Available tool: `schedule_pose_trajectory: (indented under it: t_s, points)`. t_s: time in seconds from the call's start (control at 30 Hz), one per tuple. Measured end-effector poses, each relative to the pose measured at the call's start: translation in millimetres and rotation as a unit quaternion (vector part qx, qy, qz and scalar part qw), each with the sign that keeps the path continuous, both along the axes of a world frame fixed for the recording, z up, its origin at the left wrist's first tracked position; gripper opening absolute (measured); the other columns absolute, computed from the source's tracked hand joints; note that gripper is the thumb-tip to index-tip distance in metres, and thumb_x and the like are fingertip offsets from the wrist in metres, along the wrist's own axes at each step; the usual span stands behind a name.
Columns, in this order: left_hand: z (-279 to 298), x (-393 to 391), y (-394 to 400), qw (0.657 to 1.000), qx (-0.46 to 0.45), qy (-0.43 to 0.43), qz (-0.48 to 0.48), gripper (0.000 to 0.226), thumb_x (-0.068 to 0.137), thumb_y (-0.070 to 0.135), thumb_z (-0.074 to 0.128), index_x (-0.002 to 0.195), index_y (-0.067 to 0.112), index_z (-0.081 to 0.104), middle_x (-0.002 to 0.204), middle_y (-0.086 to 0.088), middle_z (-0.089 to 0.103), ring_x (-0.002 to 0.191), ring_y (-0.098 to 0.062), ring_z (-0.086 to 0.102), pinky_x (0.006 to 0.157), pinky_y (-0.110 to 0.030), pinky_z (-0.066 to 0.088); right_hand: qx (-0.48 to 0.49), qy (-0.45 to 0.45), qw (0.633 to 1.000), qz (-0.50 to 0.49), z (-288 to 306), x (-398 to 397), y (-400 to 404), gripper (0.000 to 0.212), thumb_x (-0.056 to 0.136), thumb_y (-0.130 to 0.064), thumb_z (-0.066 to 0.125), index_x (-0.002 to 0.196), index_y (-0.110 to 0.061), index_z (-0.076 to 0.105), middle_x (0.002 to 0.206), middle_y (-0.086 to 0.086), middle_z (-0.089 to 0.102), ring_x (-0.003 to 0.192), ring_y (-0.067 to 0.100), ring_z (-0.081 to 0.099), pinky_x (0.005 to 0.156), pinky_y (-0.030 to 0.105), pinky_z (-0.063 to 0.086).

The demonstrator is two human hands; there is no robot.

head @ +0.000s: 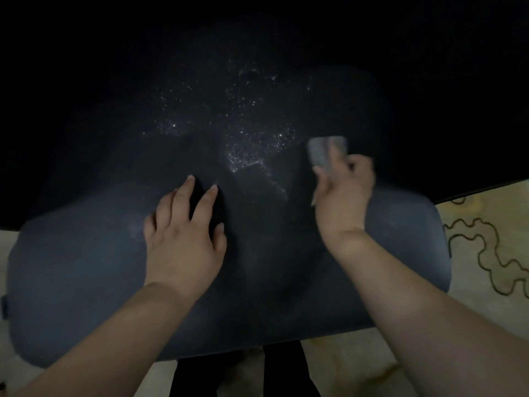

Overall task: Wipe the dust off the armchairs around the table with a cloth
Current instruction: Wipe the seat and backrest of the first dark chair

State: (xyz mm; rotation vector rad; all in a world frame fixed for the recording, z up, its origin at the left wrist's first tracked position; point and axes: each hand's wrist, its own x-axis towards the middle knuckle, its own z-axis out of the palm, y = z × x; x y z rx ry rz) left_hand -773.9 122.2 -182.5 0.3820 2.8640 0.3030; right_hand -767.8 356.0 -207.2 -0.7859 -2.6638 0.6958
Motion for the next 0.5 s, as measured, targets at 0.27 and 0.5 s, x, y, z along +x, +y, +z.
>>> schedule_pose_trajectory:
  t_s: [0.27, 0.5]
  points:
    - [2, -3, -2, 1.0, -0.006, -0.018, 0.018, 0.061, 0.087, 0.038, 0.053, 0.145, 0.029, 0.035, 0.155, -0.005, 0.022, 0.136, -0.027, 0.02, 0.107, -0.051, 0.022, -0.033, 0.0, 0.996, 0.079, 7, -6, -90, 0.051, 0.089, -0.02, 0.063, 0.138, -0.02, 0.05, 0.115, 0.019, 0.048, 0.099, 0.033, 0.047, 0.087, 0.042, 0.043]
    - [1, -7, -18, 1.0, -0.007, -0.01, 0.029, 0.06, 0.087, 0.038, 0.053, 0.144, 0.029, 0.037, 0.154, -0.005, 0.023, 0.134, -0.027, 0.022, 0.107, -0.053, 0.024, -0.022, 0.005, 0.996, -0.087, 6, -4, -53, 0.053, 0.092, -0.016, 0.06, 0.142, -0.018, 0.043, 0.118, 0.022, 0.046, 0.103, 0.037, 0.046, 0.096, 0.041, 0.039]
